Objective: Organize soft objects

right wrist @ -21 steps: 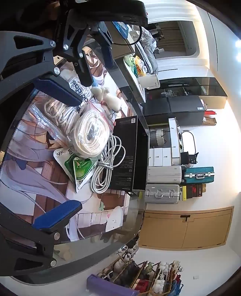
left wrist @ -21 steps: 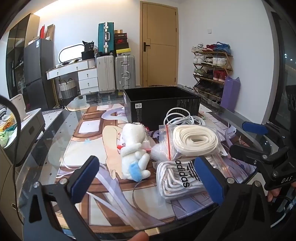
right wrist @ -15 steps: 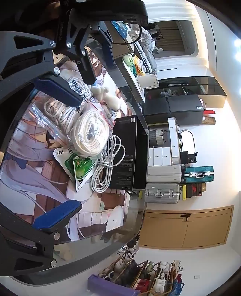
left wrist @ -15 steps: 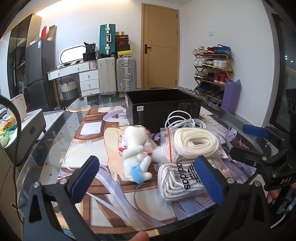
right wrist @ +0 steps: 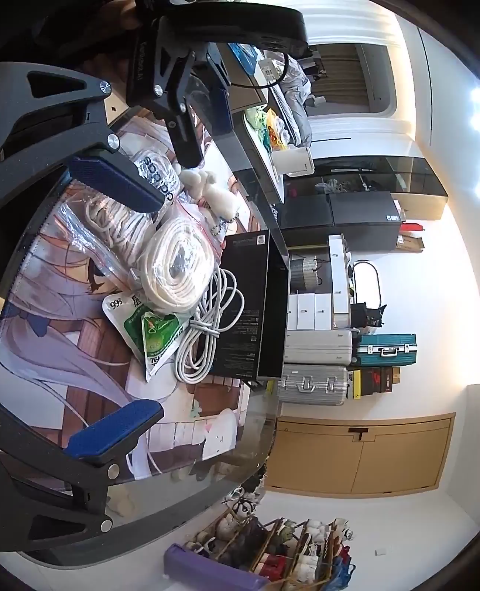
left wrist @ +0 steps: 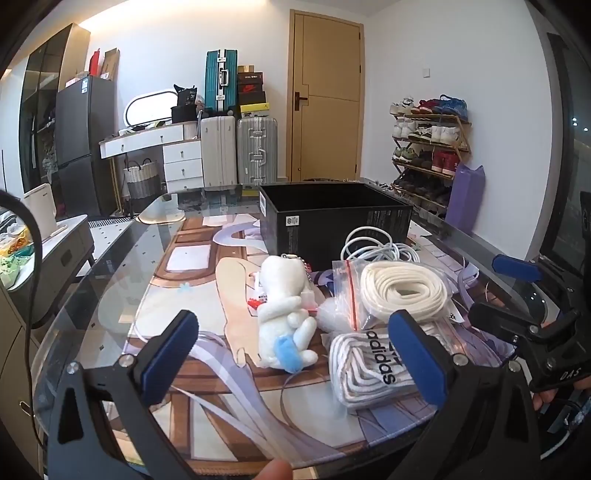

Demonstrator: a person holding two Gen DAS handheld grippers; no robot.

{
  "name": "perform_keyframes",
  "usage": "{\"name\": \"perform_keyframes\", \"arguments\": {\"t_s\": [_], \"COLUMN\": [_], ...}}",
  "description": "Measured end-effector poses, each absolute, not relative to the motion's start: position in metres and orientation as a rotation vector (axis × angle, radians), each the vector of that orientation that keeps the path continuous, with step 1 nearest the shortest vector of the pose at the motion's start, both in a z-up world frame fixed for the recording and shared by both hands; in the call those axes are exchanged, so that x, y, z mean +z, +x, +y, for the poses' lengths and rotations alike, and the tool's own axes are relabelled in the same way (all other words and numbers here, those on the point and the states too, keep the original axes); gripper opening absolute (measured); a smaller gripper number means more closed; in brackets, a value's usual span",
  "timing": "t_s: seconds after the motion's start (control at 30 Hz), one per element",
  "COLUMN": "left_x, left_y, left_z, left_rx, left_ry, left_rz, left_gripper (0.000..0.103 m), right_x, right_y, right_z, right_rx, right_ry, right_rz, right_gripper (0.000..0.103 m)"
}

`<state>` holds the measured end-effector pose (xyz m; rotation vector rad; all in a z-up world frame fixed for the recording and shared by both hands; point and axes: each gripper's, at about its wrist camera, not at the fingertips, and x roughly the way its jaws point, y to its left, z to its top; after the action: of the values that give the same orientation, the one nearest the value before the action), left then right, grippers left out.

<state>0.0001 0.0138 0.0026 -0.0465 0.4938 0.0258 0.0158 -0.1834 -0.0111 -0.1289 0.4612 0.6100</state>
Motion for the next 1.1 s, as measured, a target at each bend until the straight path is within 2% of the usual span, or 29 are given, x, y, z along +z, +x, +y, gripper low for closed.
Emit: {"name": "perform_keyframes", "arguments": {"t_s": [1.1], "left_x": [0.0021], "left_y": [-0.0002], "left_z": [0.0195], "left_rx": [0.015], "left_ry": [-0.053], "left_rz": [0.472], "left_gripper": [0.103], "right_x": [-0.0157], "right_y": [0.0197], "right_z": [-0.1863], "right_rx": [0.630], "right_ry": [-0.107], "right_rz": [0.483], "right_gripper": [0.103]}}
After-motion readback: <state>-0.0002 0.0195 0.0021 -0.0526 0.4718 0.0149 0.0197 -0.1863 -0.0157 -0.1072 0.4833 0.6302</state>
